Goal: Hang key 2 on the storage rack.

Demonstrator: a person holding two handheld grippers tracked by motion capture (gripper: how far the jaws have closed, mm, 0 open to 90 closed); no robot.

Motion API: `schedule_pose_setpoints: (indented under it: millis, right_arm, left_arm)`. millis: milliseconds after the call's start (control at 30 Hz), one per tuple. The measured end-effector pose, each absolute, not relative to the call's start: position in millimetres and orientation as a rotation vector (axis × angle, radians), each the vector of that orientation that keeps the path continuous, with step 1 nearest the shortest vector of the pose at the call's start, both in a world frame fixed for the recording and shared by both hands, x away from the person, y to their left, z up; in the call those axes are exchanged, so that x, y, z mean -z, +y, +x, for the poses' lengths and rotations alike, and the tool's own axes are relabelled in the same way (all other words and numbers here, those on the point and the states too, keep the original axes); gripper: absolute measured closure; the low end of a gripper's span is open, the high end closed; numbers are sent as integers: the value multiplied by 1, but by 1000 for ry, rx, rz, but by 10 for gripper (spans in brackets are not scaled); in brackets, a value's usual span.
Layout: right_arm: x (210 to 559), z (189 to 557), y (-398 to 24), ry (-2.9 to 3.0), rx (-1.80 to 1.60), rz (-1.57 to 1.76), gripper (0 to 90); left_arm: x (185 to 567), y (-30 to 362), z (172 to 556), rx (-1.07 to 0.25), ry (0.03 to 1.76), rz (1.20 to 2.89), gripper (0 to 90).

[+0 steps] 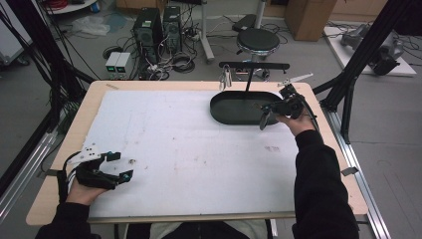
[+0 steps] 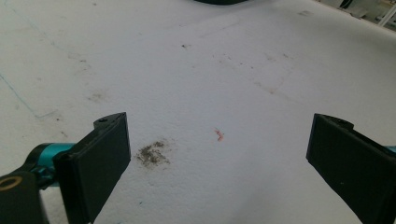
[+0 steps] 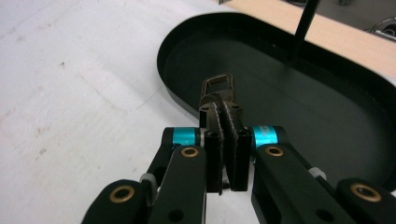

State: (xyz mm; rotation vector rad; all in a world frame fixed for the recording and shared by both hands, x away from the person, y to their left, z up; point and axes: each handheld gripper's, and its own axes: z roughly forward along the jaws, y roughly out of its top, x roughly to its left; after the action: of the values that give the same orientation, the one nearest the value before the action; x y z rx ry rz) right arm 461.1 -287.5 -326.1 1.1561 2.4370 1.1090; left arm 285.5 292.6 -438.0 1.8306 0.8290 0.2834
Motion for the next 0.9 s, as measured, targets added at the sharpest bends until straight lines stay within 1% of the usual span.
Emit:
schedule_pose_setpoints:
  millis: [400, 900]
  right_arm:
    - [304, 473, -271, 2404, -1180, 1130, 879]
    - [287, 483, -267, 2305, -1262, 1155, 879]
  left_arm:
    - [439, 292, 286, -281, 828, 1832, 68]
    - [440, 291, 288, -274, 830, 1833, 68]
